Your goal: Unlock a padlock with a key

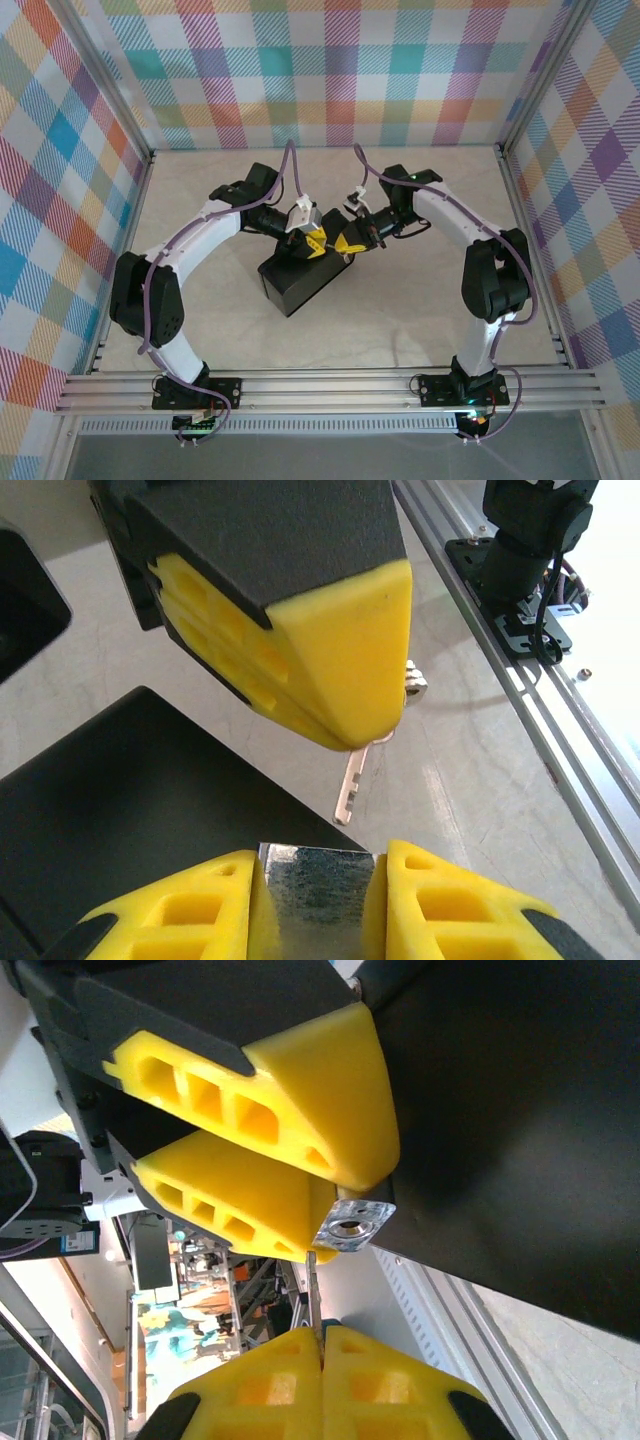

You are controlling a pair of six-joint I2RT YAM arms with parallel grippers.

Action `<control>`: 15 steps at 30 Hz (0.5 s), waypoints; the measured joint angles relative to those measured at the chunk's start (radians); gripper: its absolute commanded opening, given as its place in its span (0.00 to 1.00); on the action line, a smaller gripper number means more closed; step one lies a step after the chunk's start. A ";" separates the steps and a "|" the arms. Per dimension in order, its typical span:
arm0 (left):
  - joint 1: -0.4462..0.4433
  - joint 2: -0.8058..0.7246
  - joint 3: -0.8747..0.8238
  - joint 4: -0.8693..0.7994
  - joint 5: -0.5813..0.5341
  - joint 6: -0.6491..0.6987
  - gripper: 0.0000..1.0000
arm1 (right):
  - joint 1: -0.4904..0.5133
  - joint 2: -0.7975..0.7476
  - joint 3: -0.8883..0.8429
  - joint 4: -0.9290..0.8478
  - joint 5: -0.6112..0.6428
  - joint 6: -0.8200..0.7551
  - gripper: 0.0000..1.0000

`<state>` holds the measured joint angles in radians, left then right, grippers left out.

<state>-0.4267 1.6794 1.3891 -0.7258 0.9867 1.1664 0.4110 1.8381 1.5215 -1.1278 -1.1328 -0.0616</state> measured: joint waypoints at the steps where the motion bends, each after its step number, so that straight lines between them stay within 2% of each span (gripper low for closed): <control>1: 0.000 -0.004 -0.001 0.001 0.000 0.000 0.23 | 0.003 0.001 0.000 0.000 0.000 0.000 0.01; 15: 0.005 -0.024 -0.029 0.024 0.001 0.000 0.23 | 0.009 0.018 0.000 0.006 -0.001 0.000 0.01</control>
<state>-0.4217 1.6558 1.3605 -0.7021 0.9874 1.1667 0.4198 1.8561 1.5215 -1.1213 -1.1339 -0.0612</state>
